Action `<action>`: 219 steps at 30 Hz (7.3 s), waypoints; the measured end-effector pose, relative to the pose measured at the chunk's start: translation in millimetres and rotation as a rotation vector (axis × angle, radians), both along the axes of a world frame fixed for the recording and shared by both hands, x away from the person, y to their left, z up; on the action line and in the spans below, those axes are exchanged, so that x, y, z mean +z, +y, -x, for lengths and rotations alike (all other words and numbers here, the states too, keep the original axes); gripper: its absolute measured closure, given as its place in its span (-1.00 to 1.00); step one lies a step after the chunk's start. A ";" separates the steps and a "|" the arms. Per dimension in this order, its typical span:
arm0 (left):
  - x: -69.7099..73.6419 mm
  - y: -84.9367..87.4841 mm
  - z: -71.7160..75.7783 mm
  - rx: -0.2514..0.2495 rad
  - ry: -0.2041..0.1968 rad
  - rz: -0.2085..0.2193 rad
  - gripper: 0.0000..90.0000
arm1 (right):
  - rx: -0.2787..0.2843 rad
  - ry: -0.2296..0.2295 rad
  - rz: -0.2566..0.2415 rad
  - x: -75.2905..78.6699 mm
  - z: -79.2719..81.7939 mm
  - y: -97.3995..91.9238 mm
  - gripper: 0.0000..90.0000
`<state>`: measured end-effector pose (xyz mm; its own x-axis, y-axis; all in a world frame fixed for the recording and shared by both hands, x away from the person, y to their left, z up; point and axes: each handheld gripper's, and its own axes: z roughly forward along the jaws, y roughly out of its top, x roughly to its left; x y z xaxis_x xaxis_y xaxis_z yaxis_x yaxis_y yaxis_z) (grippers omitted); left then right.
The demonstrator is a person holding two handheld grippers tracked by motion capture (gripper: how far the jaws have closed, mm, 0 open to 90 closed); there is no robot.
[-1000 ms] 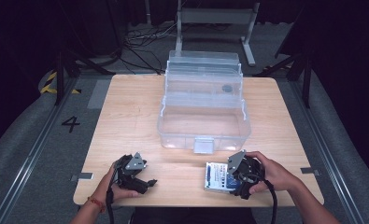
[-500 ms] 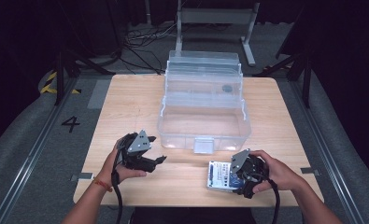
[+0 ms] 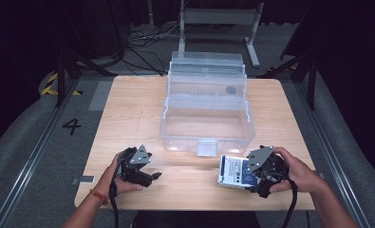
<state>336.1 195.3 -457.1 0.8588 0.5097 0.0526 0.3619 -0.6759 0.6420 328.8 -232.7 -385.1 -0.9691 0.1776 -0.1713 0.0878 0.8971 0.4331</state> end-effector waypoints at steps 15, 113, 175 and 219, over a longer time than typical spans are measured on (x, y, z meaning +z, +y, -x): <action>-25.2 21.5 2.1 0.064 0.026 0.079 -0.68 | -0.048 -0.130 -0.040 70.6 -15.4 -12.7 -0.89; -25.0 21.8 3.9 0.077 0.034 0.077 -0.70 | -0.176 -0.096 -0.212 40.6 -137.3 -9.3 -0.52; 84.0 -82.0 -66.6 -0.102 -0.115 -0.048 -0.50 | -0.407 -0.189 -0.273 79.7 -182.7 -7.1 -0.21; 55.5 -92.3 -106.1 -0.252 0.073 -0.205 0.63 | -0.394 -0.154 -0.093 70.1 -258.6 40.6 -0.11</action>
<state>442.2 103.1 -401.5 0.9617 0.2660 0.0659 0.2069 -0.8623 0.4622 587.4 -192.1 -315.1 -0.7888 0.5500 -0.2743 0.3437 0.7647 0.5451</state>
